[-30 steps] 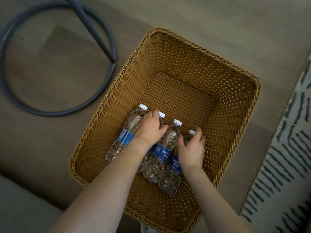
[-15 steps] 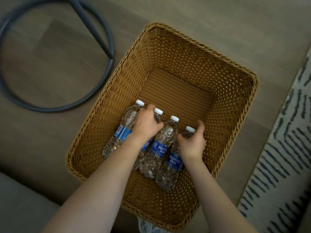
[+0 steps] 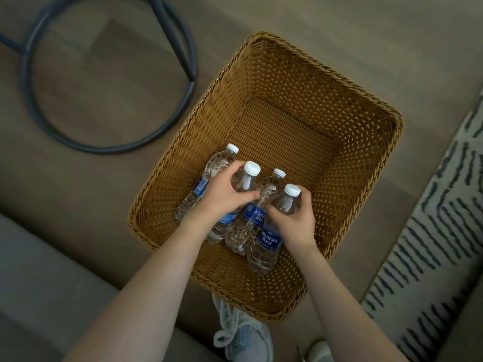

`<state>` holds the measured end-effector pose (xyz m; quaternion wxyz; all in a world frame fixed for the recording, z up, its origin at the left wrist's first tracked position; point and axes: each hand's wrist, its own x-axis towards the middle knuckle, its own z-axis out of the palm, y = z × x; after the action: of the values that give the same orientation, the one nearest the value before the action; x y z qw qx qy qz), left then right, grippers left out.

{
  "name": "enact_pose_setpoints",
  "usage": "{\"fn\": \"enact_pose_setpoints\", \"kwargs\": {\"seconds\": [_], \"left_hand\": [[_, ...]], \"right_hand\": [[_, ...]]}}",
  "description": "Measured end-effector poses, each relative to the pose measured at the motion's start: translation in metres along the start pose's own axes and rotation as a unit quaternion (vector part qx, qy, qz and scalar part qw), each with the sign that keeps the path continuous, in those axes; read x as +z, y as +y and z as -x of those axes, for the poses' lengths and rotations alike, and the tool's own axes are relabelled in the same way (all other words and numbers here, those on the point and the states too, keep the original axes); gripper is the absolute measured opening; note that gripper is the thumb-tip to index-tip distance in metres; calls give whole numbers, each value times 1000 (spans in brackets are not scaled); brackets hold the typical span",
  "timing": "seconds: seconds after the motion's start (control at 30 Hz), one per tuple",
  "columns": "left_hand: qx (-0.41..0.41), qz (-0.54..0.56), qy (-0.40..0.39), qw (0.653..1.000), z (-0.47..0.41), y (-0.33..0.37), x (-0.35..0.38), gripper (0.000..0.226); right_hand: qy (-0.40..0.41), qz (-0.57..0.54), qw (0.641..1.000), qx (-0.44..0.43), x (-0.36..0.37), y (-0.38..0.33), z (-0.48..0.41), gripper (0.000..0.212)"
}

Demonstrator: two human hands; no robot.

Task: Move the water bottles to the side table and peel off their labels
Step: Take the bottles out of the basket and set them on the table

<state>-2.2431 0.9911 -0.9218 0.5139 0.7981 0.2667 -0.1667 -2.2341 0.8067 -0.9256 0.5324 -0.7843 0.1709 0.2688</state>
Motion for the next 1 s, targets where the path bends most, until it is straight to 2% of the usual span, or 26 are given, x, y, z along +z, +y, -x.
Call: {"fn": "enact_pose_setpoints", "kwargs": {"seconds": [0.07,0.2,0.3,0.47,0.6,0.73,0.9,1.0], "left_hand": [[20,-51,-17,998,1,-1,0,75],[60,-141,-4,988,11,8,-6,85],[85,-131,41,987,36,23,-16,82],[103,-100,114,983,97,74,-50,78],[102,-55,166,979,176,155,-93,67],[103,-7,208,973,278,266,-150,56],[147,34,267,952,414,414,-220,69],[166,48,303,937,479,482,-254,64]], "right_hand": [[-12,23,999,-31,-1,1,2,74],[-11,42,994,-105,-3,-5,14,71],[-31,49,988,-141,-10,-23,32,71],[-9,25,984,-179,-39,-86,74,75],[-11,48,976,-214,-80,-175,141,77],[-33,78,965,-248,-135,-285,235,72],[-61,65,960,-267,-208,-416,360,60],[-79,60,947,-305,-242,-479,418,55]]}}
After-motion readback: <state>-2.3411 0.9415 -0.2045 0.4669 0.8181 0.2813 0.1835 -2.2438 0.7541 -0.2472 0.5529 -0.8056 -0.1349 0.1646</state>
